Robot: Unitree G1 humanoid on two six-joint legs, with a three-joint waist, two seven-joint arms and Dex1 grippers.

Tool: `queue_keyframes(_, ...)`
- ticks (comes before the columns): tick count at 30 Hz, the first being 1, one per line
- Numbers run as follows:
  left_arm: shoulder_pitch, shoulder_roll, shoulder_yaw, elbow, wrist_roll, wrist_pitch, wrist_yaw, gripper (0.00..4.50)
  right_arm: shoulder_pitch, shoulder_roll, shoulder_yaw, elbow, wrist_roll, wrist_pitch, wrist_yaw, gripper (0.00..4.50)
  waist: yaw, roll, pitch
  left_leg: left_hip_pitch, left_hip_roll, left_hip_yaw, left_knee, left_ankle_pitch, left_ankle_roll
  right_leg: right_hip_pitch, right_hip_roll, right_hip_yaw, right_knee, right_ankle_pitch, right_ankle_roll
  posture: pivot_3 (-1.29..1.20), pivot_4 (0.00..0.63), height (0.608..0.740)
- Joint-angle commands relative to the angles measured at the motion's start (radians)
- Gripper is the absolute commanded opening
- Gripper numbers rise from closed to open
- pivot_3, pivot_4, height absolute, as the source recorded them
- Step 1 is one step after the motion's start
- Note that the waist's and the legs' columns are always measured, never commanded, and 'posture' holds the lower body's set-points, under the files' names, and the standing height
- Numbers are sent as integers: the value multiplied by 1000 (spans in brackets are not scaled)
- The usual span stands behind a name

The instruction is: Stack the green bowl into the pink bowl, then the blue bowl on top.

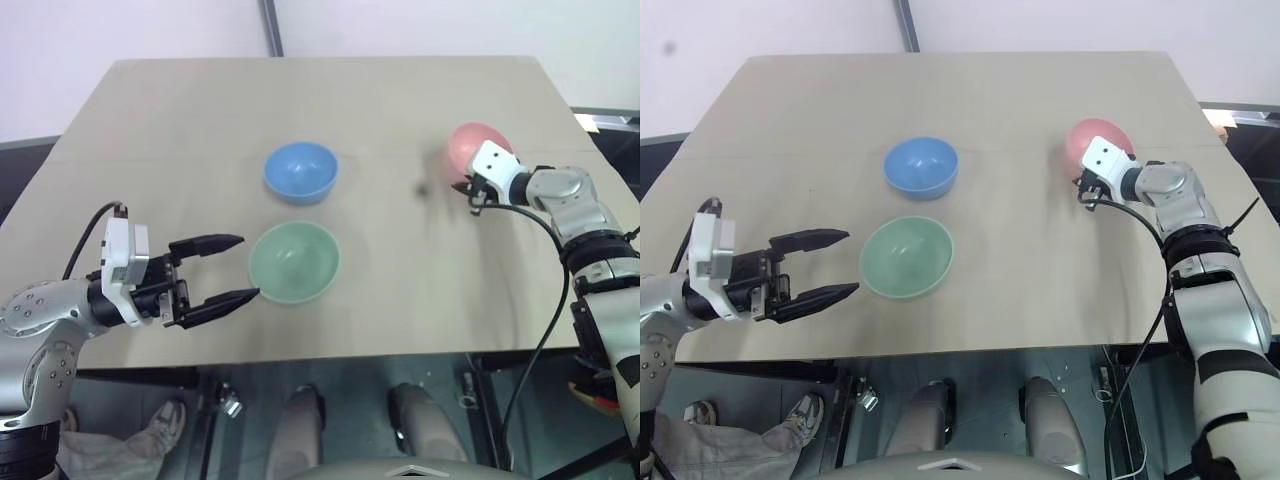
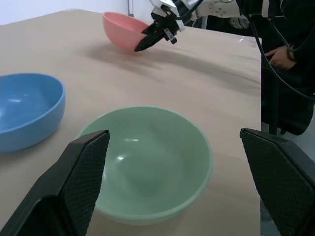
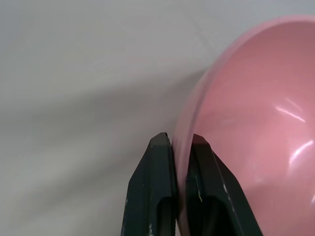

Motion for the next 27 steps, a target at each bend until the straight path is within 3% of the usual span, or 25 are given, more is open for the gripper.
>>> queue_keyframes(1, 4, -1, 34, 0, 9, -31, -3, 4500, 123, -69, -45, -395, 120, 98, 160, 37, 3, 0, 0, 0, 0, 0, 0, 0, 0, 0, 0, 0, 0, 0, 0, 0, 150, 740)
queue_keyframes(3, 6, 2, 23, 19, 34, -47, -6, 4500, 262, -118, -59, -722, 193, 247, 215, 37, 10, 1, 0, -1, 0, -1, -1, 0, 0, 0, 0, 0, -1, 0, 0, 0, 150, 740)
queue_keyframes(8, -17, 6, -10, 47, 59, -59, -14, 4500, 489, -159, -66, -1173, 234, 518, 169, 37, 12, 2, 1, -1, 0, -1, 0, 0, 0, 0, 0, -1, 0, 0, 0, 0, 150, 740)
queue_keyframes(11, -49, 10, -33, 67, 65, -57, -26, 4500, 557, -159, -60, -1297, 224, 627, 118, 37, 12, 2, 1, 0, 0, -1, 2, 0, 0, 1, 0, -1, 0, -1, 0, 0, 150, 740)
queue_keyframes(17, -114, 22, -65, 119, 79, -69, -64, 4500, 556, -137, -20, -1435, 236, 765, 81, 37, 9, 1, 1, 1, 1, 0, 7, 0, 0, 1, 1, 0, 2, -2, 4, 0, 150, 740)
queue_keyframes(23, -164, 36, -98, 146, 106, -71, -85, 4500, 546, -124, 50, -1449, 191, 797, 42, 2402, 10, 1, 1, -1, 1, 0, 5, 0, 0, 0, 1, 0, 0, 0, 0, 0, 150, 740)
queue_keyframes(26, -184, 55, -120, 139, 135, -66, -81, 4500, 564, -132, 45, -1481, 200, 809, 34, 3942, 12, 1, 1, -2, 1, 0, 5, 0, 0, 0, 1, 0, 0, 0, 0, 0, 150, 740)
queue_keyframes(27, -189, 59, -128, 132, 152, -70, -71, 4500, 570, -134, 35, -1496, 209, 814, 33, 3942, 12, 1, 1, -2, 1, 0, 5, 0, 0, 0, 1, 0, 0, 0, 0, 0, 150, 740)
